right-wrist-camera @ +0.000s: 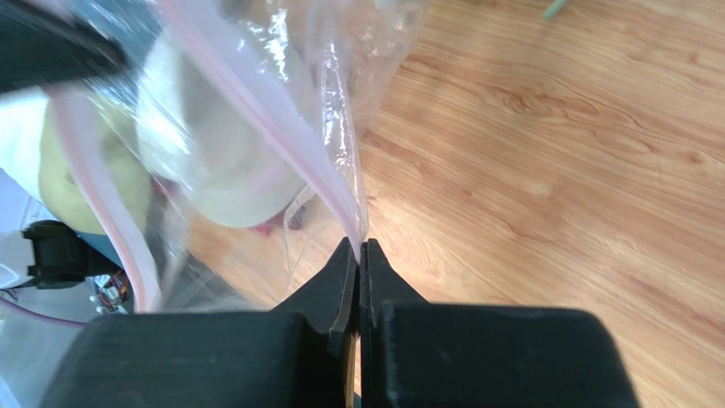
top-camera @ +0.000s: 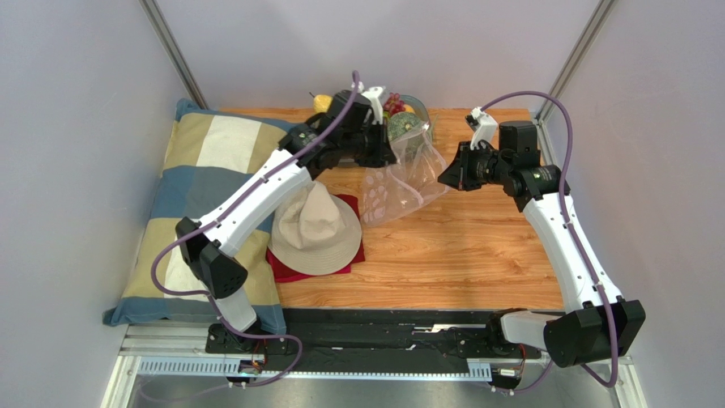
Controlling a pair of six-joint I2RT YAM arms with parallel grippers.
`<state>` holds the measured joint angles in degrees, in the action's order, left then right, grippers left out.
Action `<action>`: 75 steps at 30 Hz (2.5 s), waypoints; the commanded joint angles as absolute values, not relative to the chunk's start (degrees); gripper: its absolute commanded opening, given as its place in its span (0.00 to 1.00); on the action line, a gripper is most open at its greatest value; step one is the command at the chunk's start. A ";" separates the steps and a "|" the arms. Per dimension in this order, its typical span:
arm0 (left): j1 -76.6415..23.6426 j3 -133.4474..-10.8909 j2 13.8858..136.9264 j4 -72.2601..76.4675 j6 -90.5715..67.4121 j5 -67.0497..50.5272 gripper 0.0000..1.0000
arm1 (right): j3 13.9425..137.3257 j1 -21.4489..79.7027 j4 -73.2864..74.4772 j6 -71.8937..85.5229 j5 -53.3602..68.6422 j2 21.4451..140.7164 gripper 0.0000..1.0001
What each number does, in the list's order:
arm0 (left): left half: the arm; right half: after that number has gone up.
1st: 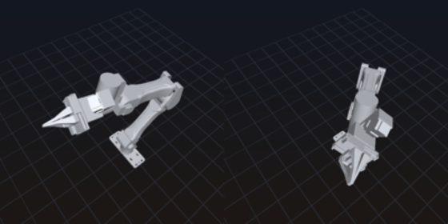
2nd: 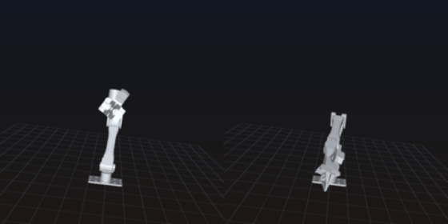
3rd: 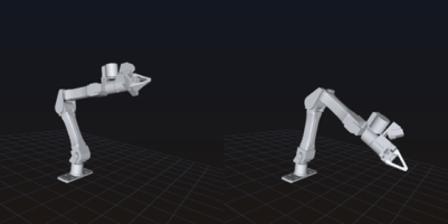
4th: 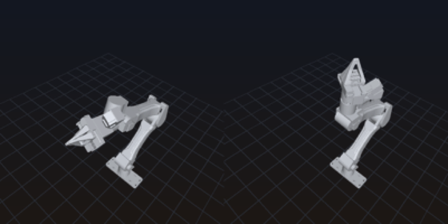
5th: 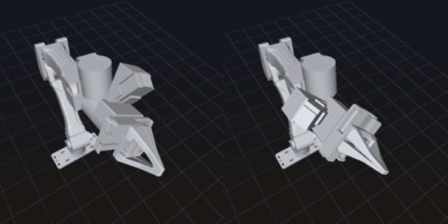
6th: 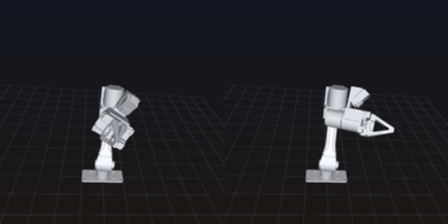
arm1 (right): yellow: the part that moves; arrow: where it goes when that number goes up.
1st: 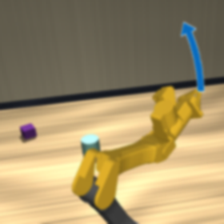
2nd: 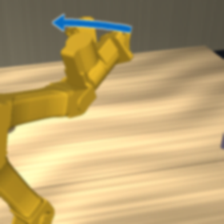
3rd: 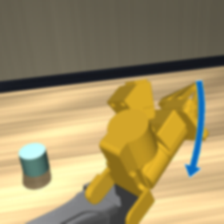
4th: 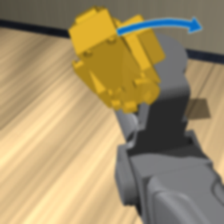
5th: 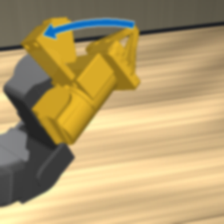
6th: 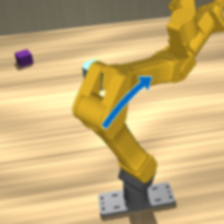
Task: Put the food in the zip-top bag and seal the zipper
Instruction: Open the zipper of the food storage bag at the center of the board, then pick up the fake fruit from the bin.
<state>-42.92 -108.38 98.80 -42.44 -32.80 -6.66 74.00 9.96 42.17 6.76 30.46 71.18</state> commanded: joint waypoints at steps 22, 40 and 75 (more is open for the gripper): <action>-42.45 -115.92 111.96 -32.45 -26.10 -30.14 0.00 | 85.61 2.90 69.79 -7.47 11.34 60.03 0.00; -40.00 -107.94 110.40 -19.80 -9.86 -32.08 0.53 | 75.50 1.93 55.90 1.75 14.41 68.20 0.00; -37.44 -125.77 136.58 -3.96 57.13 -18.81 0.58 | 74.36 -2.20 52.47 7.21 22.94 73.56 0.00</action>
